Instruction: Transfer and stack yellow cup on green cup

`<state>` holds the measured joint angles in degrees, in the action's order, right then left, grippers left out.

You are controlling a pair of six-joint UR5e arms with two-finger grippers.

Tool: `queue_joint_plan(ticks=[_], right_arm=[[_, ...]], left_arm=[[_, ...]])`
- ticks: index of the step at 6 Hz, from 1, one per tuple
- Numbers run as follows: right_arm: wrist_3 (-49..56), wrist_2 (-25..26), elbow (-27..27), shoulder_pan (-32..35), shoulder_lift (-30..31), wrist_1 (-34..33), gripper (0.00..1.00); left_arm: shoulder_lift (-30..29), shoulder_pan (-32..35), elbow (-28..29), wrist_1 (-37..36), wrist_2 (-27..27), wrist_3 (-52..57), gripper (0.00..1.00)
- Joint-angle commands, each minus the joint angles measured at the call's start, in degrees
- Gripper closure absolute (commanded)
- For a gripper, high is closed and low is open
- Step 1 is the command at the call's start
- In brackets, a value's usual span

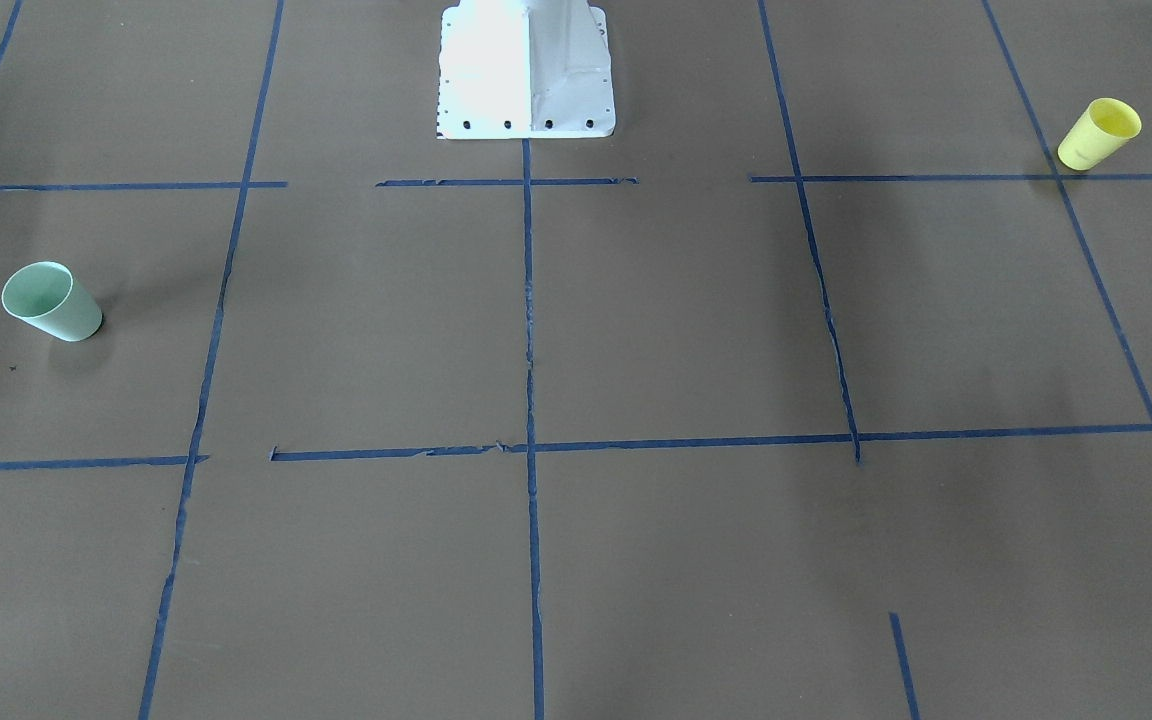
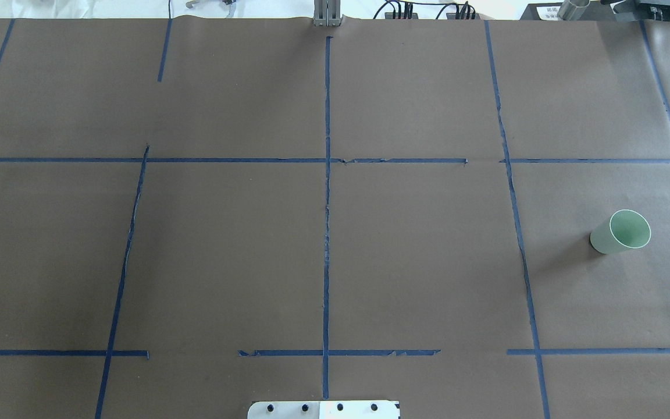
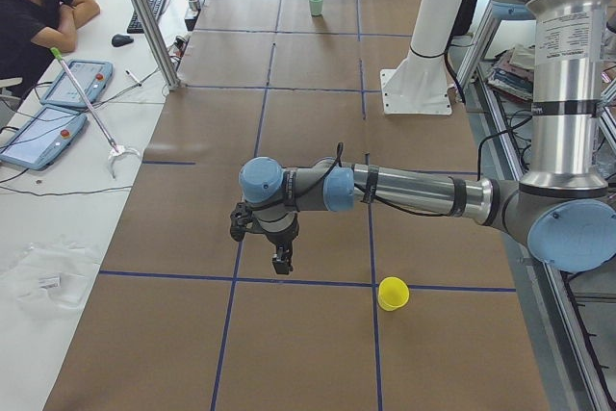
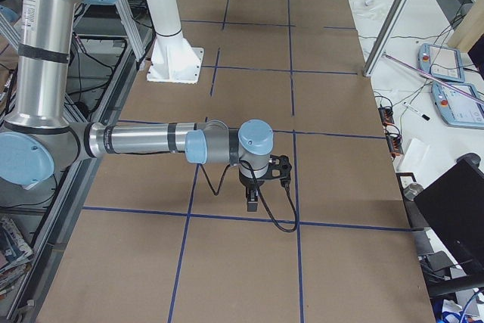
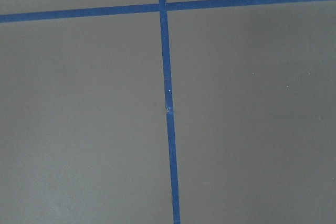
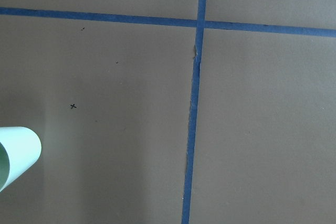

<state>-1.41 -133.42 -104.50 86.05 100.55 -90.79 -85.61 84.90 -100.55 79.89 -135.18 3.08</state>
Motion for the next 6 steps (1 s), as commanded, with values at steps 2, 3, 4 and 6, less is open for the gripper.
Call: queue_joint_plan(ticks=[2,3,4,6], right_arm=[[0.0,0.0,0.0,0.0,0.0,0.0,0.00],[0.0,0.0,-0.1,0.0,0.0,0.0,0.00],[0.0,0.0,-0.1,0.0,0.0,0.1,0.00],[-0.1,-0.1,-0.1,0.0,0.0,0.1,0.00]], left_arm=[[0.2,0.0,-1.2,0.0,0.0,0.4,0.00],[0.2,-0.1,-1.2,0.0,0.1,0.2,0.00],[0.1,-0.2,-1.2,-0.1,0.6,0.0,0.00],[0.2,-0.3,-1.2,0.1,0.0,0.2,0.00]])
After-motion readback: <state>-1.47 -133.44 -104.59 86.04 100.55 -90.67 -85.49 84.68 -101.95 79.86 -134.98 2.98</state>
